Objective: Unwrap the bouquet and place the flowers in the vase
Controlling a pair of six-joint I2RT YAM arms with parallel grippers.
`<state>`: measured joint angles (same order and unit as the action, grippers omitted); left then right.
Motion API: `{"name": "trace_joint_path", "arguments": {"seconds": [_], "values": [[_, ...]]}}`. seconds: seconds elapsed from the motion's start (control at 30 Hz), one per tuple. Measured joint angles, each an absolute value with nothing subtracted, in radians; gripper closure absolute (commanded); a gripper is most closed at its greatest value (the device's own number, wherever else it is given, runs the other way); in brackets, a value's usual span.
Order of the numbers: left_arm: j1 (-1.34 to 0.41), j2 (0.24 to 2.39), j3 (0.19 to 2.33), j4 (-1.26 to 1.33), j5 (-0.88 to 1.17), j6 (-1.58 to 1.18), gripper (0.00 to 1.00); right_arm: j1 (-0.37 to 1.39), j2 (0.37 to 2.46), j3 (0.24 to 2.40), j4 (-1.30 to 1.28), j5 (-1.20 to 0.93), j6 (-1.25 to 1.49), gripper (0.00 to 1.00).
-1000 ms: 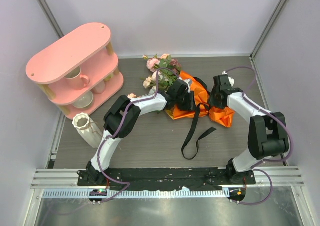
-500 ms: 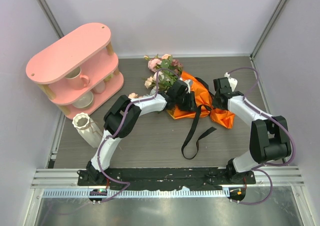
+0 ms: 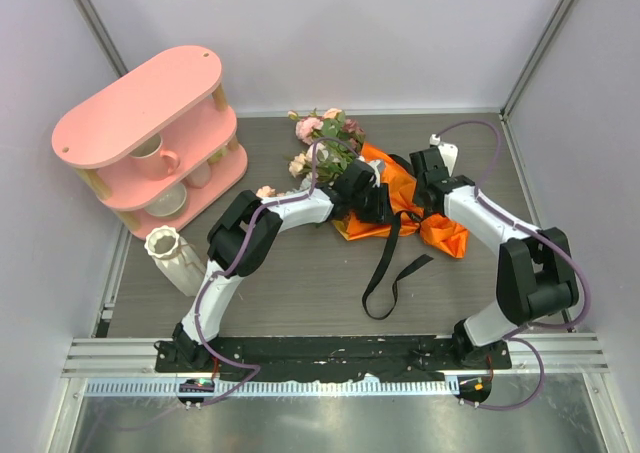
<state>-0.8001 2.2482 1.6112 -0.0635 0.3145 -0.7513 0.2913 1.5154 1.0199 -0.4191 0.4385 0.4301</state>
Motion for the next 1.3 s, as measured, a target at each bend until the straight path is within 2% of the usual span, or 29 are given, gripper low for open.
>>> {"name": "trace_joint_path", "arguments": {"seconds": [0.17,0.4,0.47,0.5,0.53,0.63,0.67,0.7,0.83,0.97,1.1,1.3], "values": [[-0.8,2.248,1.611,-0.064,0.315,-0.751,0.61,0.271,1.589,1.028,-0.414,0.428,0.421,0.82],[-0.8,2.248,1.611,-0.064,0.315,-0.751,0.61,0.255,1.624,1.02,-0.4,0.403,0.416,0.85],[-0.8,2.248,1.611,-0.064,0.315,-0.751,0.6,0.254,1.634,1.02,-0.393,0.392,0.416,0.82],[-0.8,2.248,1.611,-0.064,0.315,-0.751,0.61,0.254,1.638,1.02,-0.39,0.39,0.416,0.75],[-0.8,2.248,1.611,-0.064,0.315,-0.751,0.61,0.254,1.642,1.02,-0.389,0.389,0.416,0.73],[-0.8,2.248,1.611,-0.064,0.315,-0.751,0.6,0.253,1.645,1.02,-0.389,0.391,0.413,0.72],[-0.8,2.248,1.611,-0.064,0.315,-0.751,0.6,0.253,1.645,1.02,-0.389,0.391,0.413,0.74],[-0.8,2.248,1.611,-0.064,0.315,-0.751,0.6,0.253,1.645,1.02,-0.388,0.391,0.413,0.81],[-0.8,2.248,1.611,-0.064,0.315,-0.751,0.6,0.253,1.645,1.02,-0.385,0.375,0.41,0.98],[-0.799,2.248,1.611,-0.065,0.315,-0.751,0.6,0.252,1.638,1.02,-0.372,0.348,0.412,0.99],[-0.796,2.248,1.614,-0.078,0.314,-0.751,0.65,0.24,1.588,1.02,-0.37,0.331,0.431,0.99],[-0.791,2.248,1.629,-0.113,0.315,-0.752,0.65,0.12,1.407,0.994,-0.302,0.2,0.533,0.99]]}}
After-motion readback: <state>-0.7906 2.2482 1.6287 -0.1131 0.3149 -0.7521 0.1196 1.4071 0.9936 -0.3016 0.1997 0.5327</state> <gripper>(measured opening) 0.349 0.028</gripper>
